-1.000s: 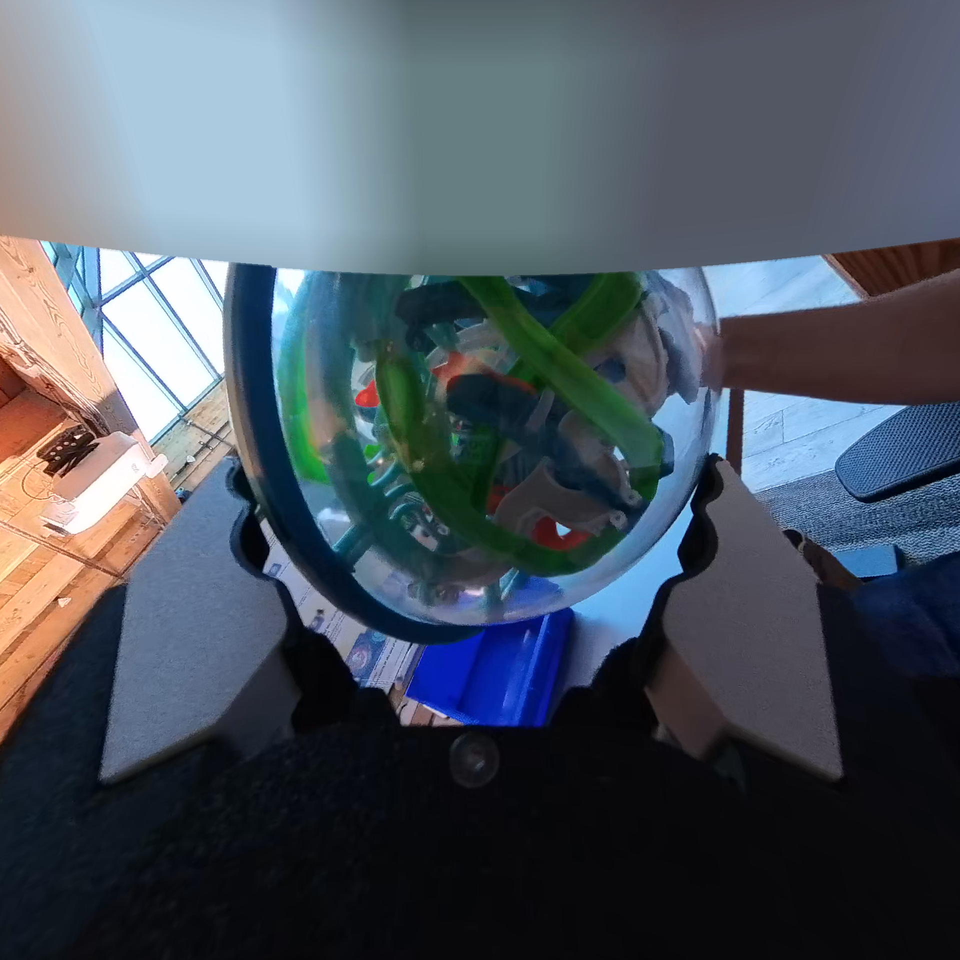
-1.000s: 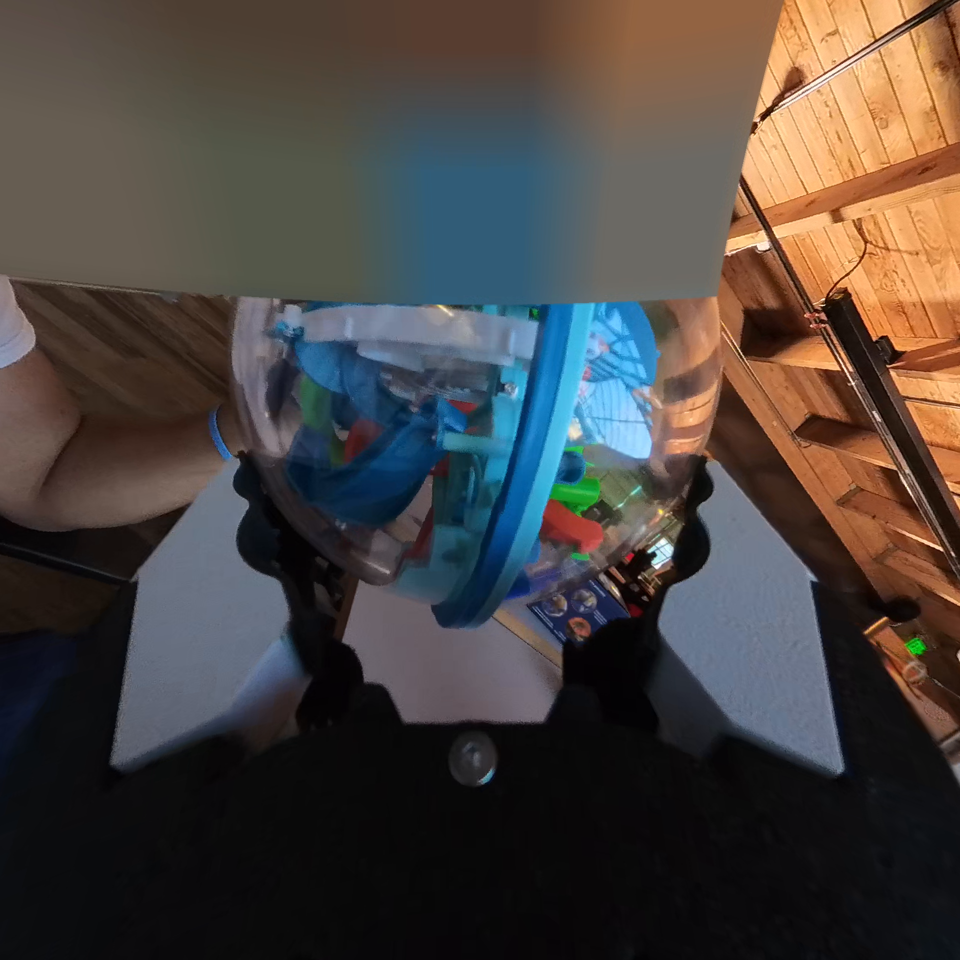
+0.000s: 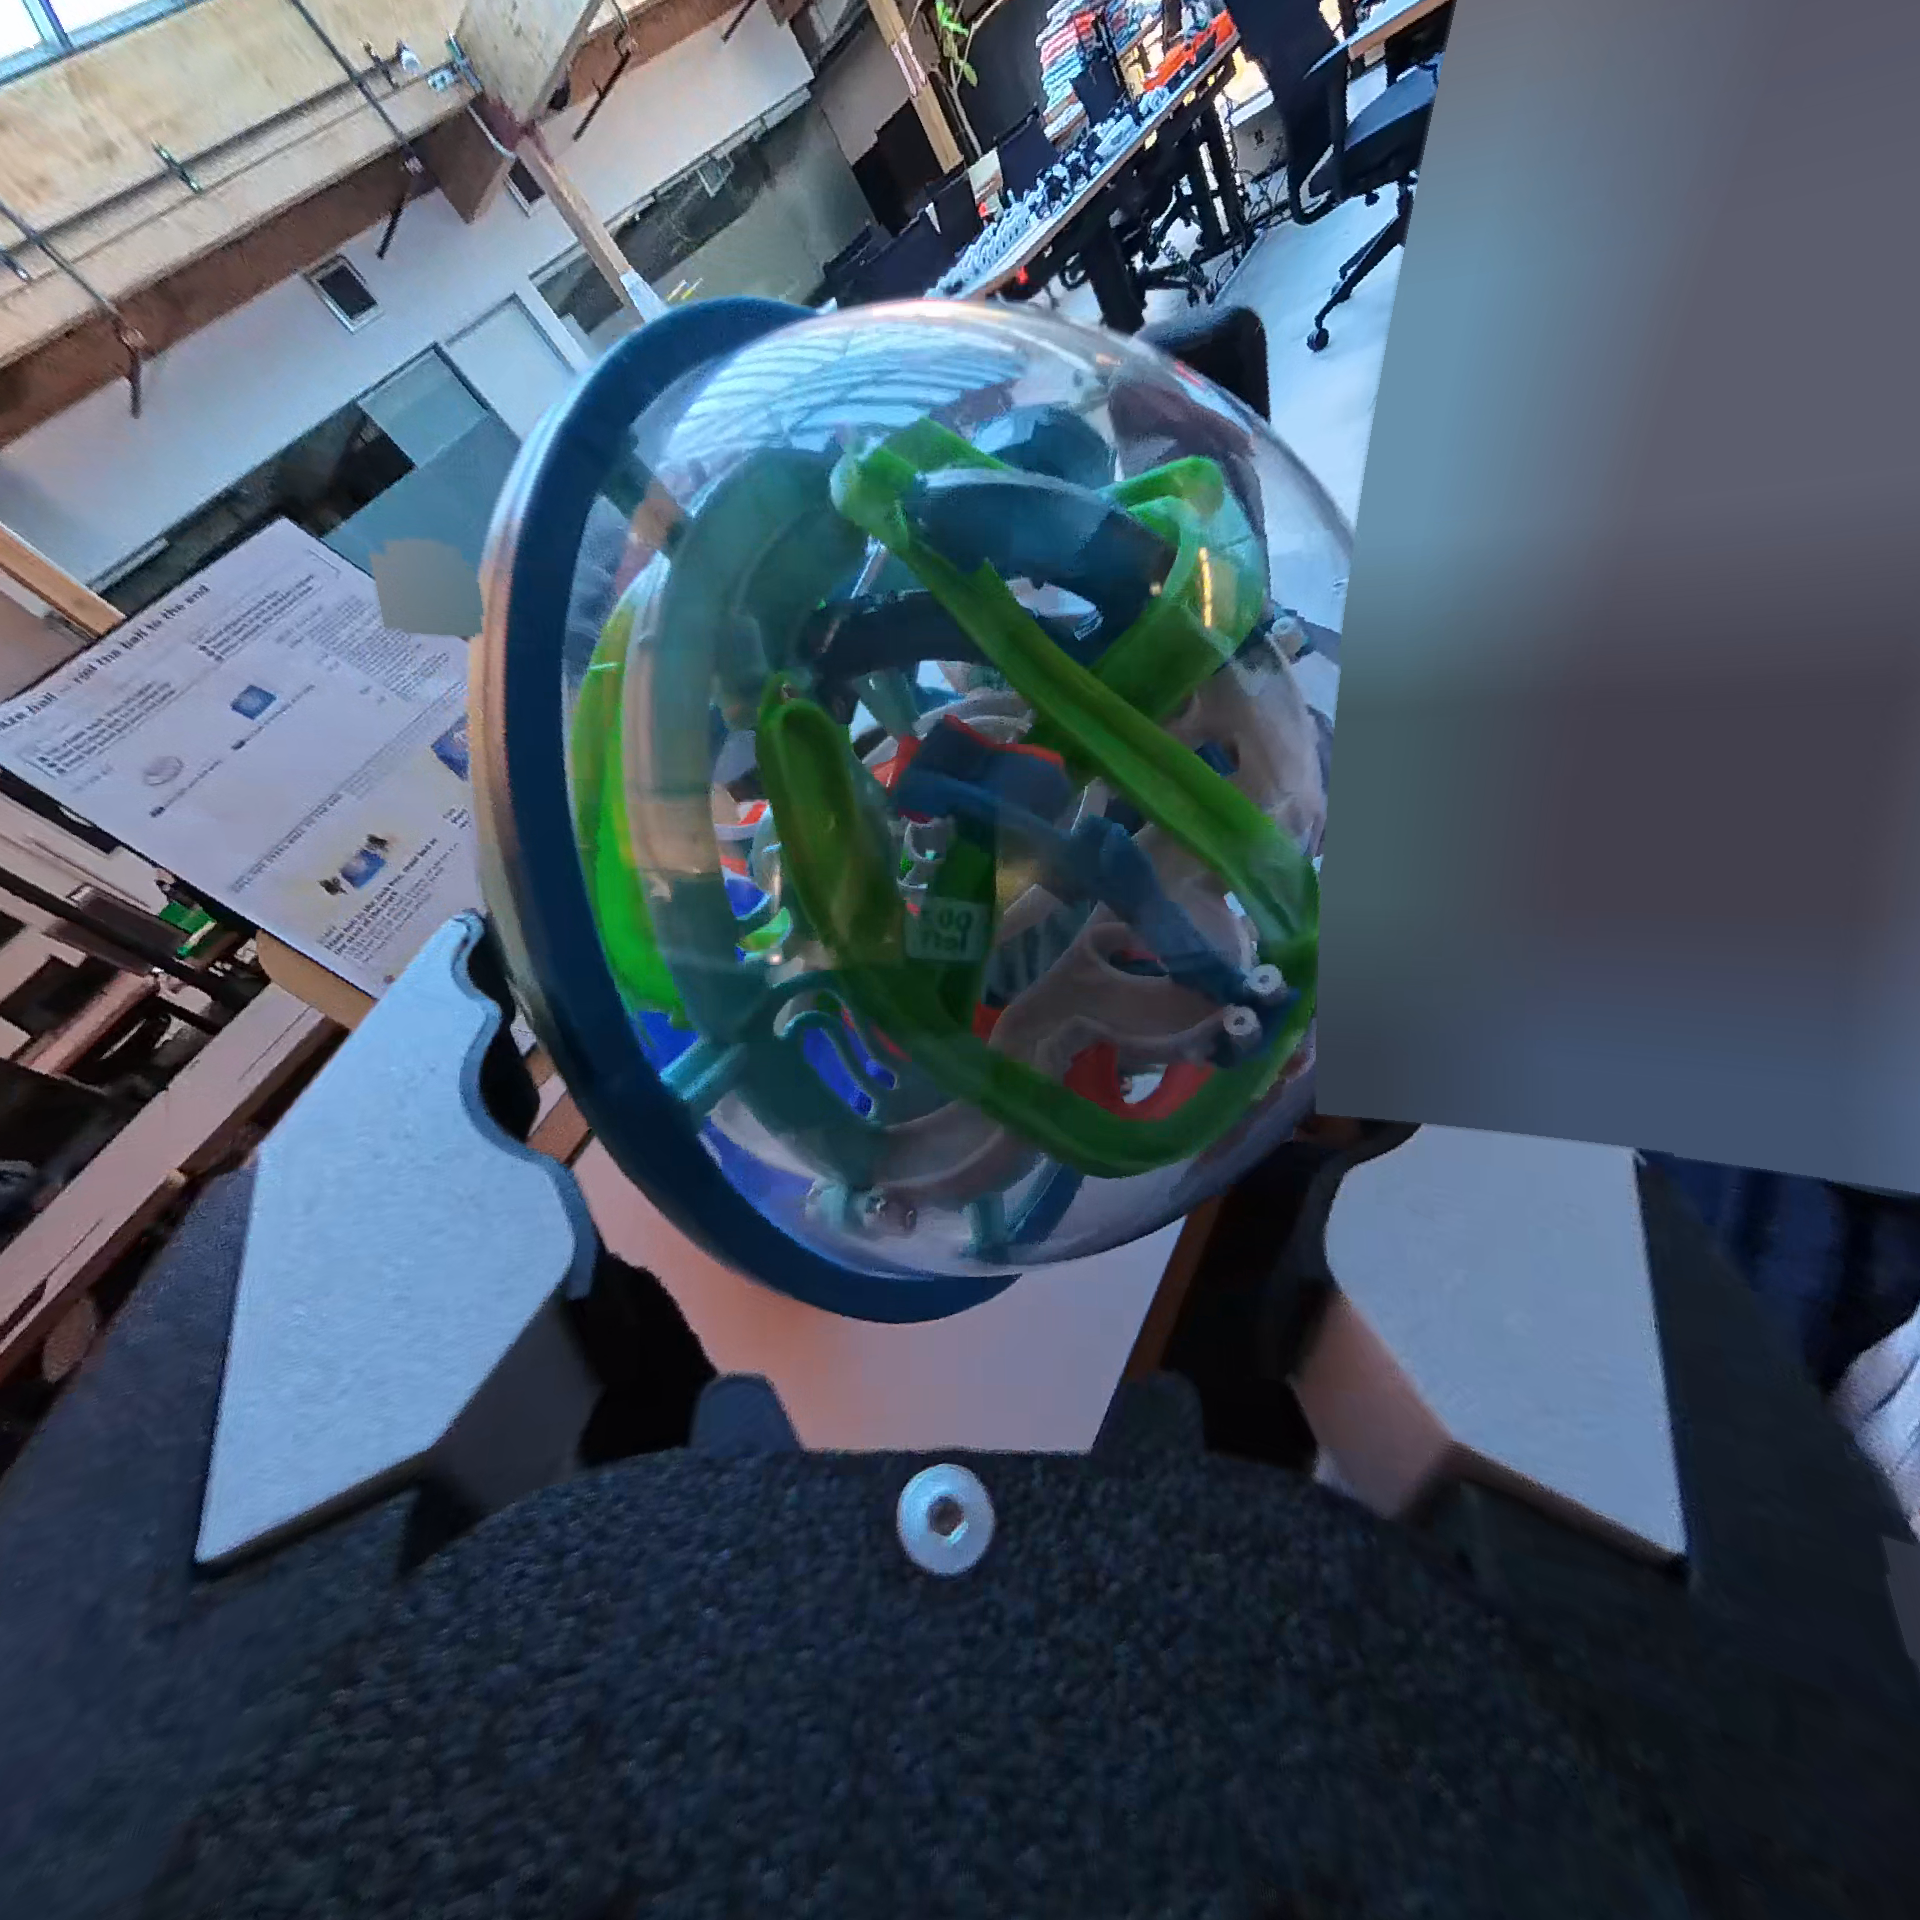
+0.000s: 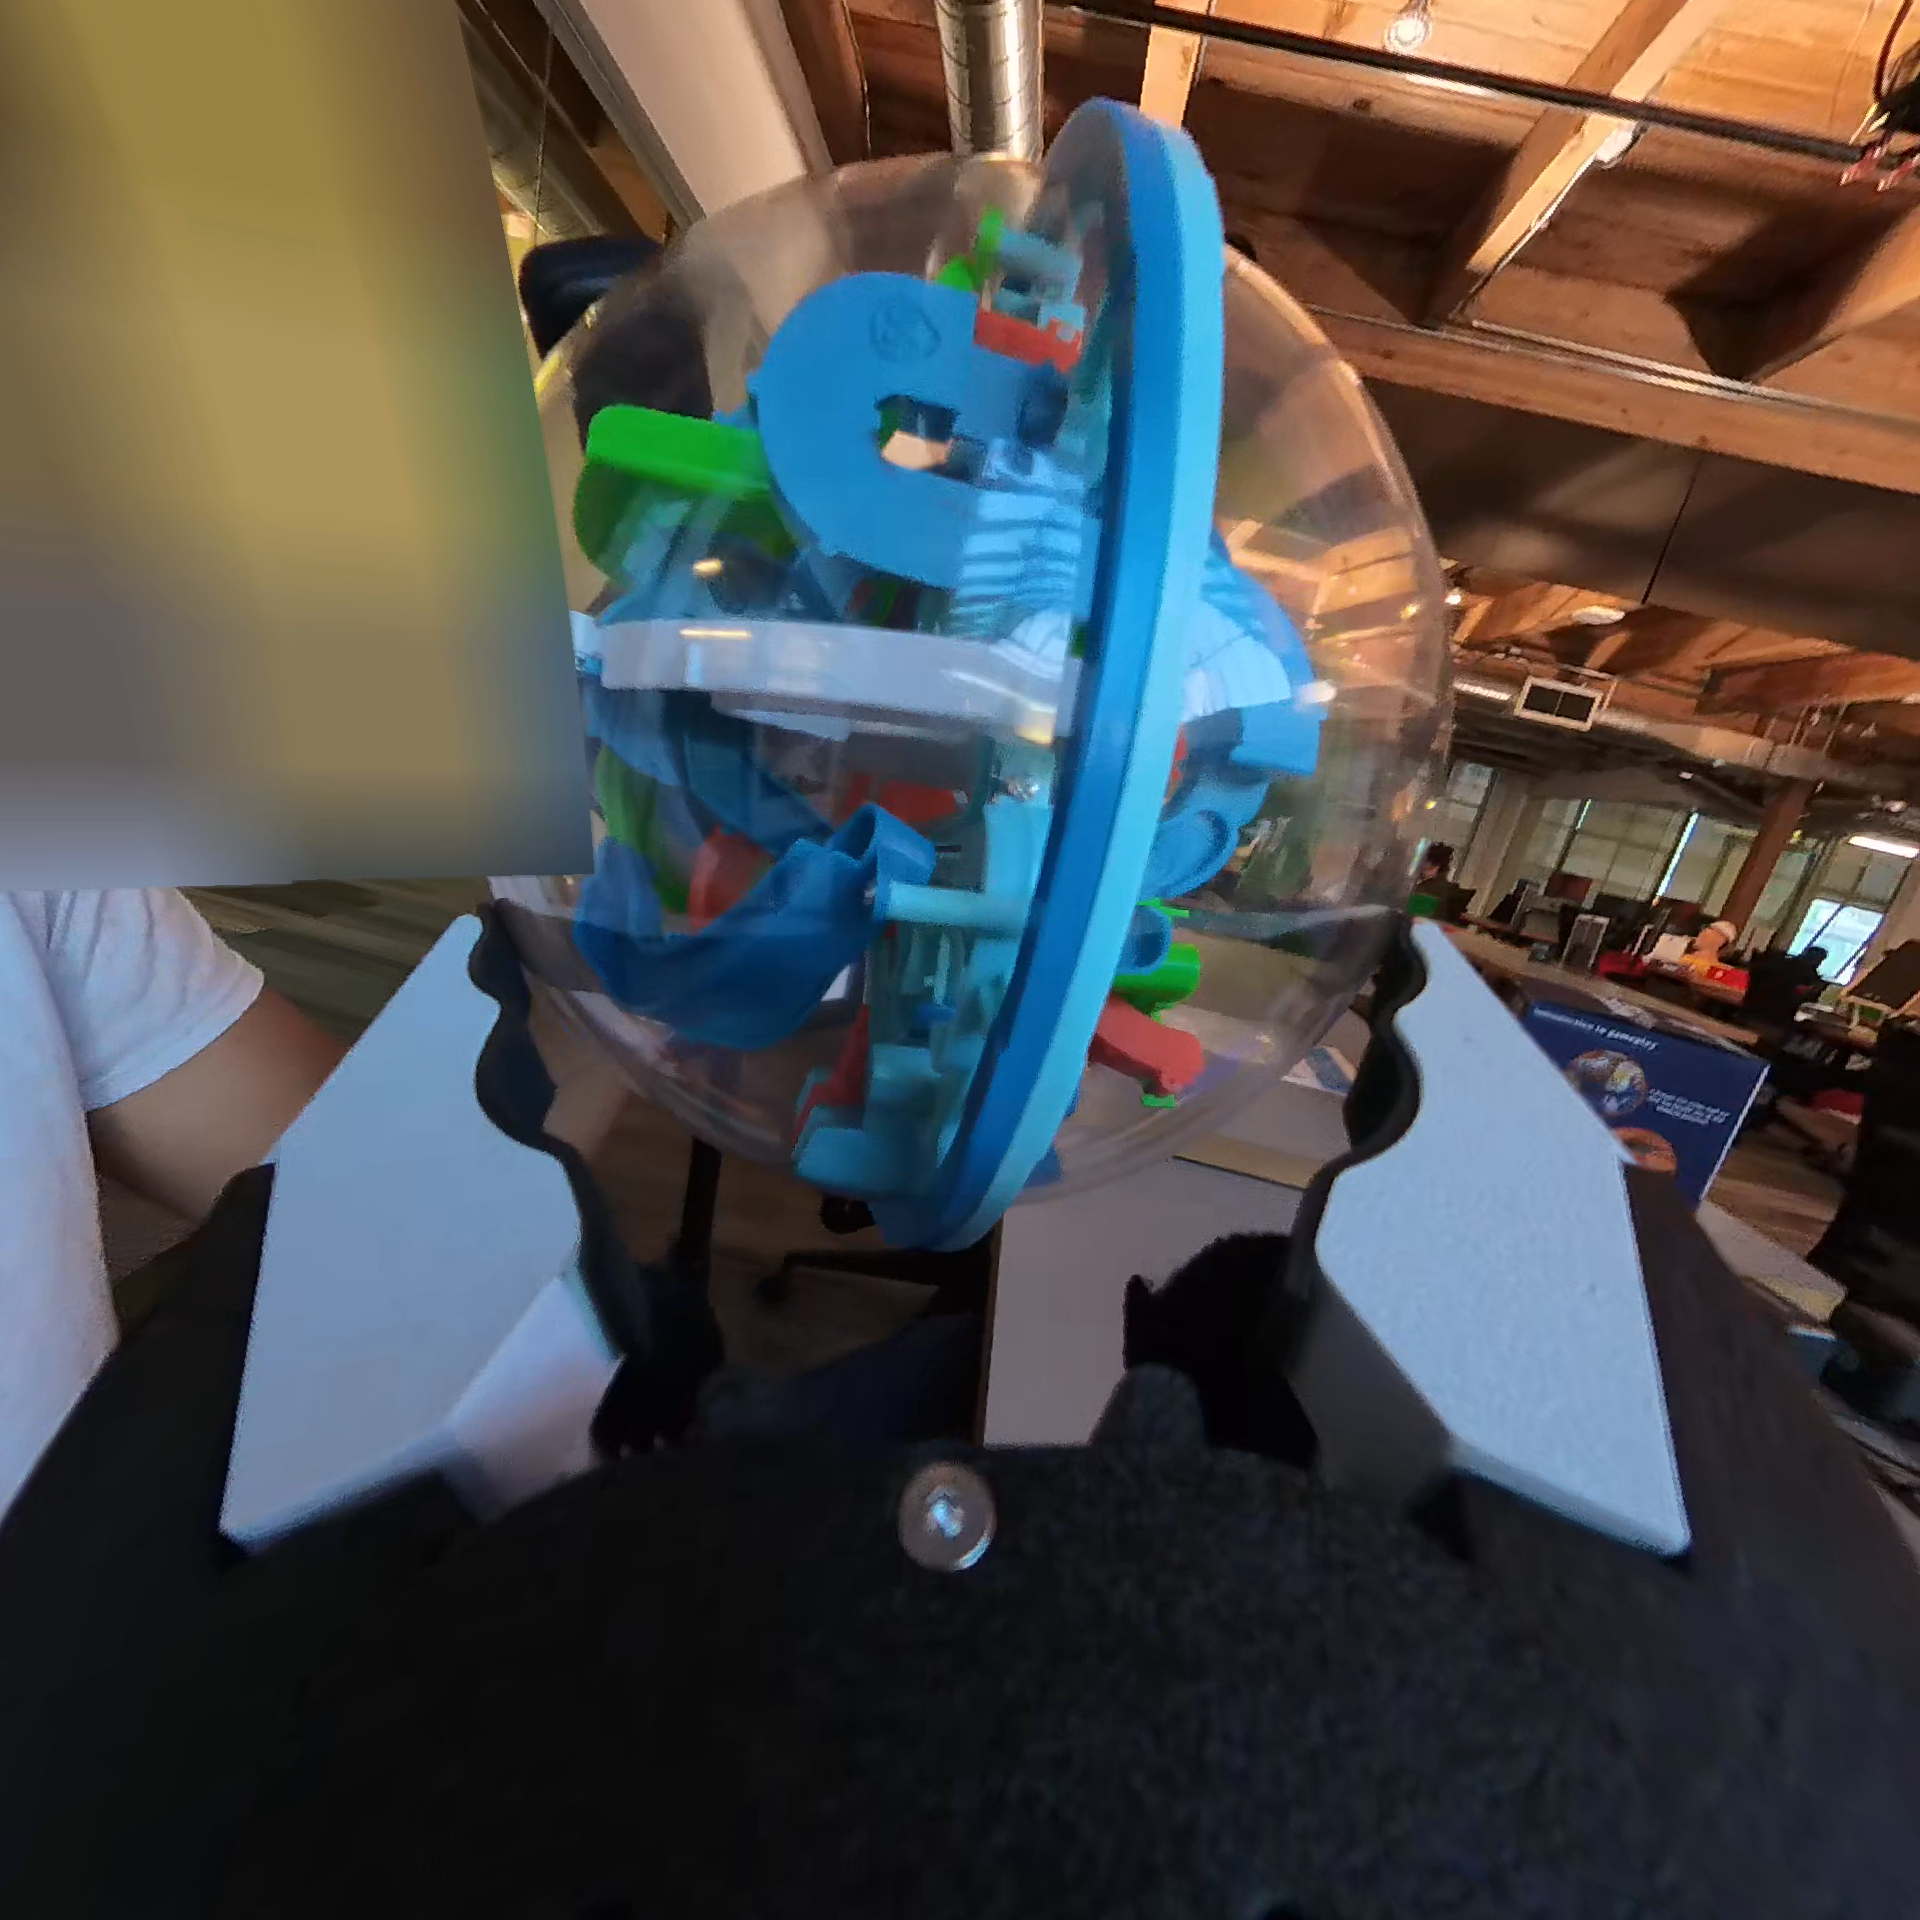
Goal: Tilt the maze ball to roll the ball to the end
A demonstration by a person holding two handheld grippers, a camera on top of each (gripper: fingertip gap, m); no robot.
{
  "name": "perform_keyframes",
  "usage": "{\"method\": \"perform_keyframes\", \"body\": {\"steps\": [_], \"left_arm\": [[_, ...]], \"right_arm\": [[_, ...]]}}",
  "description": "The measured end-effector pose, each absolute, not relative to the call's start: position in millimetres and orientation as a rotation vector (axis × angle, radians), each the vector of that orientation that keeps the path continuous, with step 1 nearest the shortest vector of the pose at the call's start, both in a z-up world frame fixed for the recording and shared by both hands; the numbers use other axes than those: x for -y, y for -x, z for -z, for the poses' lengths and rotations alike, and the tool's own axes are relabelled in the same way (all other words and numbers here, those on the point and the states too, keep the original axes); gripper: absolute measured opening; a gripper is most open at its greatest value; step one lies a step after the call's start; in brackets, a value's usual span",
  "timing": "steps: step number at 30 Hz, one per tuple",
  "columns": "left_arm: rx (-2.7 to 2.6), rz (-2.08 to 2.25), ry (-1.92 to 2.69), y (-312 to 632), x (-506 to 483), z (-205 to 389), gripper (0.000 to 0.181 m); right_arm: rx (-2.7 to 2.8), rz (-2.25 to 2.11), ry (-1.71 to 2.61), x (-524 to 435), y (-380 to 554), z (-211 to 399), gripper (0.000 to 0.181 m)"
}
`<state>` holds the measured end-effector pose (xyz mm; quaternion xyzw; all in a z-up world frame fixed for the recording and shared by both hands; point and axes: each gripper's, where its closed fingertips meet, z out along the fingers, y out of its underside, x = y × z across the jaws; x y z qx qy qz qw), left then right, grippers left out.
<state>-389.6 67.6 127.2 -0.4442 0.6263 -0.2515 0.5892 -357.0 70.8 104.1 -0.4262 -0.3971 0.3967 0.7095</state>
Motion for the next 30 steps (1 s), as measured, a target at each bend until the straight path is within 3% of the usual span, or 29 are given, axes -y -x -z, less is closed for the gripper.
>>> {"method": "perform_keyframes", "body": {"steps": [1, 17, 30], "left_arm": [[-1.460, 0.584, 1.033, 389.8, -68.1, -126.8, 0.158], [-1.490, 0.421, 0.692, 396.2, -26.6, -140.2, 0.158], [-1.470, 0.528, 0.858, 397.1, -43.9, -139.0, 0.159]], "right_arm": [[0.883, -0.889, 0.954, -72.2, 358.1, -101.6, 0.154], [1.039, -0.662, 0.834, -47.1, 367.5, -106.6, 0.154], [0.967, -0.820, 0.935, -59.2, 370.8, -100.9, 0.154]]}}
